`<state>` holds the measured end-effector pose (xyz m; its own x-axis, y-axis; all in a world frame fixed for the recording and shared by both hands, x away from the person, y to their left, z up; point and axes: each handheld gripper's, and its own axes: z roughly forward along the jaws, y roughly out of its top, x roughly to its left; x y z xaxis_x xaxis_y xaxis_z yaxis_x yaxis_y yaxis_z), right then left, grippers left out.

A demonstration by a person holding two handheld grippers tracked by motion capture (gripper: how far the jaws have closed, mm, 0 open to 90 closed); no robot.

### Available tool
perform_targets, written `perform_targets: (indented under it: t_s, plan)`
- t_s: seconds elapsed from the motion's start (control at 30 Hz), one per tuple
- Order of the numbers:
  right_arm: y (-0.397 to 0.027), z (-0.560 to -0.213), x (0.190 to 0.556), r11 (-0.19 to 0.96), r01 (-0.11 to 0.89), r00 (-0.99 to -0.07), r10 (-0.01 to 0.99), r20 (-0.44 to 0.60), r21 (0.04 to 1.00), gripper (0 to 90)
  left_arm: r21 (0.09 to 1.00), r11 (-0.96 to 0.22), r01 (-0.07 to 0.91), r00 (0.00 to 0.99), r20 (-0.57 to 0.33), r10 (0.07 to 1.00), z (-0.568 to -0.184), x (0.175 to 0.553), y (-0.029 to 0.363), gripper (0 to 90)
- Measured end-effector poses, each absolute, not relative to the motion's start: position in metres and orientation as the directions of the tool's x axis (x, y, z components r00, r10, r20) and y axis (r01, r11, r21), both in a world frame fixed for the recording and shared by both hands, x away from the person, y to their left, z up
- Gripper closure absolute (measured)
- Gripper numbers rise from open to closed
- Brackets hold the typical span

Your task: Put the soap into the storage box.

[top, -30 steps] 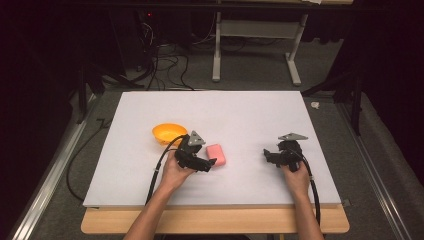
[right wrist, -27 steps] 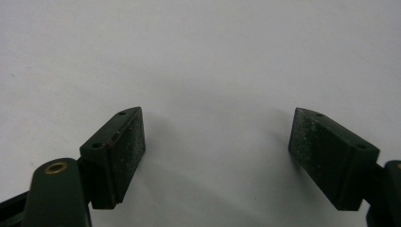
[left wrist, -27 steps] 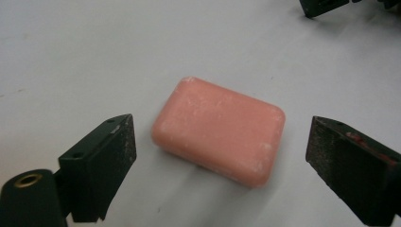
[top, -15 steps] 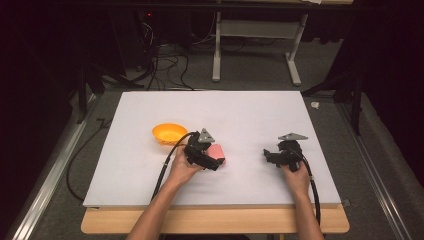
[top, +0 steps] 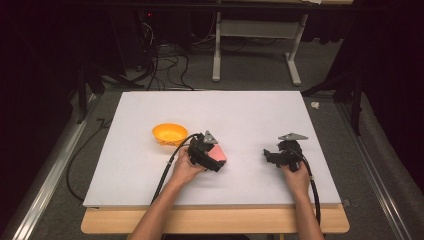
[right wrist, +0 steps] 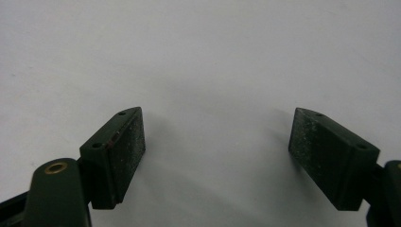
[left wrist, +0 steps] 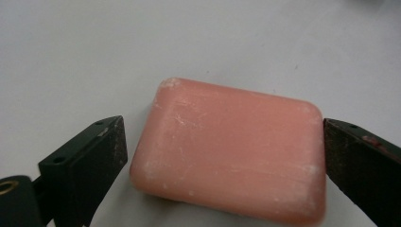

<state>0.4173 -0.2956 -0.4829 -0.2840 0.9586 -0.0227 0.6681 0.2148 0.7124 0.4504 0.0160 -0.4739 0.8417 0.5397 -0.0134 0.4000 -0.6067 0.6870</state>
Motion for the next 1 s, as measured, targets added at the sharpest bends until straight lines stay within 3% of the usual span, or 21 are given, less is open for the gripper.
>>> perform_targets:
  t_s: [0.4,1.0]
  plan:
    - [-0.2957,-0.4829,0.4174,0.217,0.667,-0.286,0.958,-0.024,0.713,20.1,0.697,-0.566,0.441,0.810,-0.038,0.585,-0.4811,0.4482,0.0164,13.3]
    - [-0.2957,-0.4831,0.4175,0.216,0.666,-0.286,0.958,-0.023,0.714,20.0,0.694,-0.553,0.461,0.777,-0.014,0.630,-0.4804,0.4453,0.0144,13.8]
